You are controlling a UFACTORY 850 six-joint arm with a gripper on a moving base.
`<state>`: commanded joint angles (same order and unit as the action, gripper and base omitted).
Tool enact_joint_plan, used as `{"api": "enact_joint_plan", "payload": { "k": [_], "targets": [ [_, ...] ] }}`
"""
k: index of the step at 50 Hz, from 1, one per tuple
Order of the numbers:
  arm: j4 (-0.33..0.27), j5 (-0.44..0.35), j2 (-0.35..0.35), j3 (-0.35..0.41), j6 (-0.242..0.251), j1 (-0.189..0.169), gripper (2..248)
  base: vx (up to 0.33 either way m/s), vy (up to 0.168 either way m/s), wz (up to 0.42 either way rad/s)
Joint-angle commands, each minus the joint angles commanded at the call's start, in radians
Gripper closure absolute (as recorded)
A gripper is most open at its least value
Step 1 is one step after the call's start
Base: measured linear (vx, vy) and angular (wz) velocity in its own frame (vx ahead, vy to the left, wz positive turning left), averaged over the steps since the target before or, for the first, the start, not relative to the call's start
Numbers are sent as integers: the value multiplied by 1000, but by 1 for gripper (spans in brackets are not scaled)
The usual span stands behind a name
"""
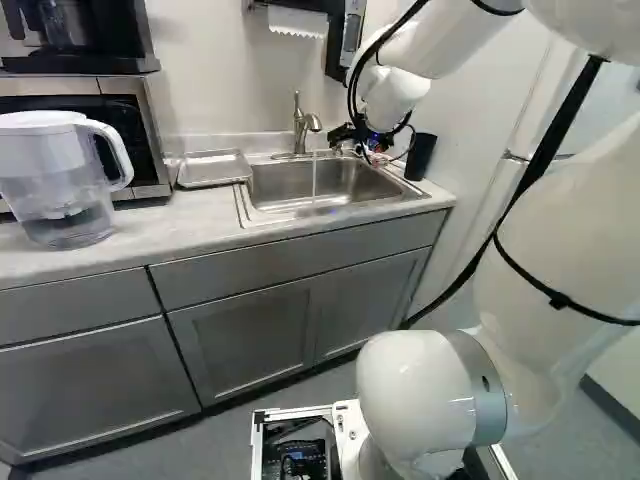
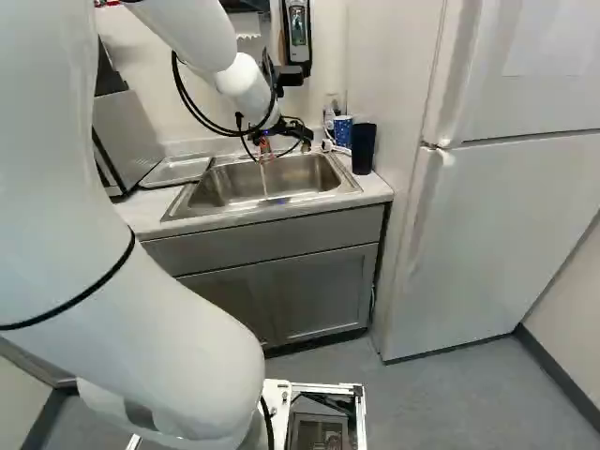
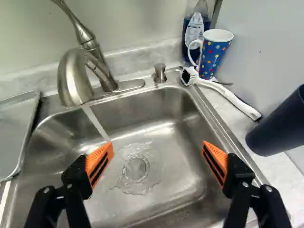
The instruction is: Rinse the cup and place it in the tray
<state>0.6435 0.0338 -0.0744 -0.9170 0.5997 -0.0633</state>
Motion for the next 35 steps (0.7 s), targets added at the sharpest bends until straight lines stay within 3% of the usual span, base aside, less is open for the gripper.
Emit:
{"api": "enact_joint_plan", "payload": {
  "k": [35],
  "targets": [
    [211, -71, 12, -12, 0, 15, 3, 0, 0, 0]
  ]
}}
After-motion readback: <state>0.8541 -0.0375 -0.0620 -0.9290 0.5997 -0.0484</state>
